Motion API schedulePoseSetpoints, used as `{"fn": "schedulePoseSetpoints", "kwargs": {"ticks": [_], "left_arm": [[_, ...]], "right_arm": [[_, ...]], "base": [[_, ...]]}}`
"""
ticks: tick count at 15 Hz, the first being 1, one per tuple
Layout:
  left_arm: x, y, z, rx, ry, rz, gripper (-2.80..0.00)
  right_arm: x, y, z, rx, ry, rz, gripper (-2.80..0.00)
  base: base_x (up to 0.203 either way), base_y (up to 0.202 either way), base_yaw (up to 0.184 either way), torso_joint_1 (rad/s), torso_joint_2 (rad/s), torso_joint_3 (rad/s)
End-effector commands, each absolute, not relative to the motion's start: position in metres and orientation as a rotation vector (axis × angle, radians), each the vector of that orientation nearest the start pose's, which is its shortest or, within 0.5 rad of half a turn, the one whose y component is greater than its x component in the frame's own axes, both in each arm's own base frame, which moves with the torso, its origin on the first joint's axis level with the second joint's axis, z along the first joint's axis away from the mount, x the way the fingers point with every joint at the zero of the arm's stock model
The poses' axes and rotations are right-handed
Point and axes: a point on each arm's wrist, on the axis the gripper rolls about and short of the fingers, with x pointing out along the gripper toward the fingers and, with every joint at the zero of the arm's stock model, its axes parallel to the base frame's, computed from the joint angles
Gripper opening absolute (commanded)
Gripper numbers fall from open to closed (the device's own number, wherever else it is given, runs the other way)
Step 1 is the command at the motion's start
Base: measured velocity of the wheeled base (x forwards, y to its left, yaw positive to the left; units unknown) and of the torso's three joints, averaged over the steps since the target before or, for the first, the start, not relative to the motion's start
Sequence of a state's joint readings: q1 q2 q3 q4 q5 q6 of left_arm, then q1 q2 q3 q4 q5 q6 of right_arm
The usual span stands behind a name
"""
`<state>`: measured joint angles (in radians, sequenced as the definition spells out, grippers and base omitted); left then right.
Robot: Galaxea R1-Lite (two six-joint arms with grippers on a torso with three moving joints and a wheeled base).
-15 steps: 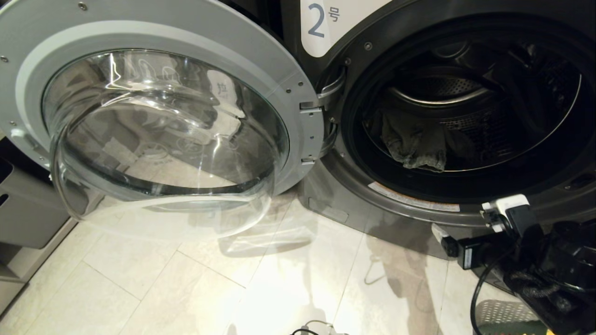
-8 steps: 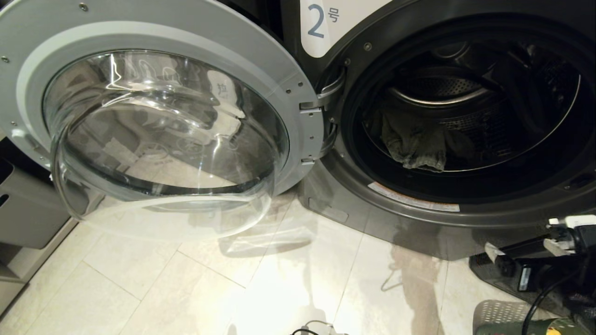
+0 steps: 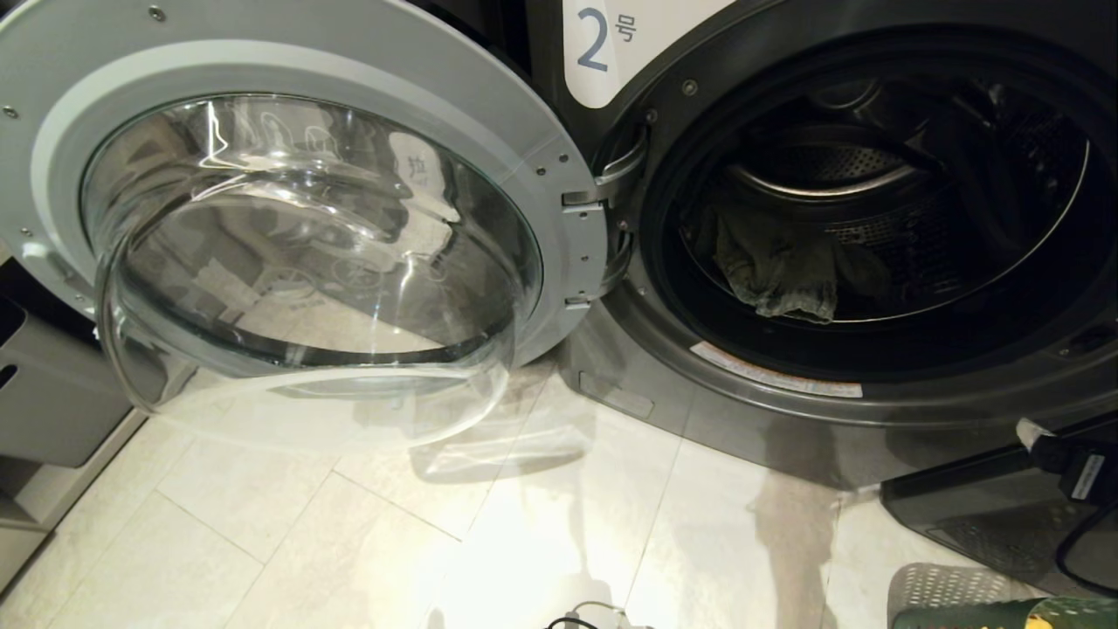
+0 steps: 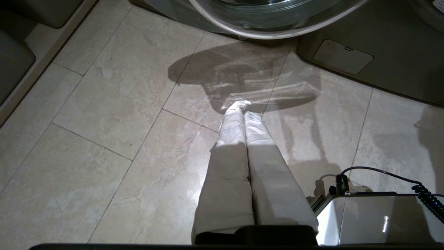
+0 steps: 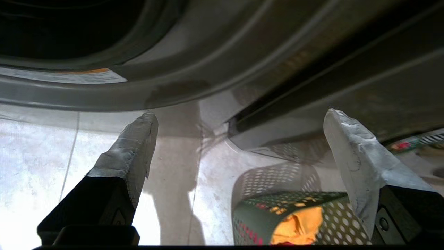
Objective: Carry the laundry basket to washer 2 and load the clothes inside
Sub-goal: Place the clothes into the washing machine
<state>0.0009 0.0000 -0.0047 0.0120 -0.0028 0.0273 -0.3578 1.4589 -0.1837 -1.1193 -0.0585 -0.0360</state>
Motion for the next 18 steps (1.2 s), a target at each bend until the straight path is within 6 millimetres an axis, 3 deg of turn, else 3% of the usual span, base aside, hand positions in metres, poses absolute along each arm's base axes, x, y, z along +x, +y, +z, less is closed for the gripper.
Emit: {"fn": "schedulePoseSetpoints", "kwargs": {"ticks": [1,6,10,11,18], "left_arm": [[-0.023,0.0,0.076,0.028,0.009,-0.002,-2.8],[-0.023,0.0,0.076,0.028,0.009,0.0,-2.8],[-0.023,0.0,0.076,0.028,0.009,-0.002,-2.8],[-0.023,0.0,0.076,0.028,0.009,-0.002,-2.8],[-0.023,0.0,0.076,0.028,0.009,-0.002,-2.8]], "right_arm": [[0.149,-0.064,0.154,-0.019,0.112,-0.455,0.0],[0.094,-0.042,0.141,0.018,0.325,-0.457,0.0],[0.081,-0.032,0.137,0.011,0.357,-0.412,0.0],[0.077,-0.029,0.134,0.003,0.355,-0.391,-2.8],[0.055,-0.021,0.138,-0.028,0.444,-0.439,-2.8]], "base": [[0.0,0.0,0.0,0.0,0.0,0.0],[0.0,0.0,0.0,0.0,0.0,0.0],[0.0,0.0,0.0,0.0,0.0,0.0],[0.0,0.0,0.0,0.0,0.0,0.0],[0.0,0.0,0.0,0.0,0.0,0.0]]}}
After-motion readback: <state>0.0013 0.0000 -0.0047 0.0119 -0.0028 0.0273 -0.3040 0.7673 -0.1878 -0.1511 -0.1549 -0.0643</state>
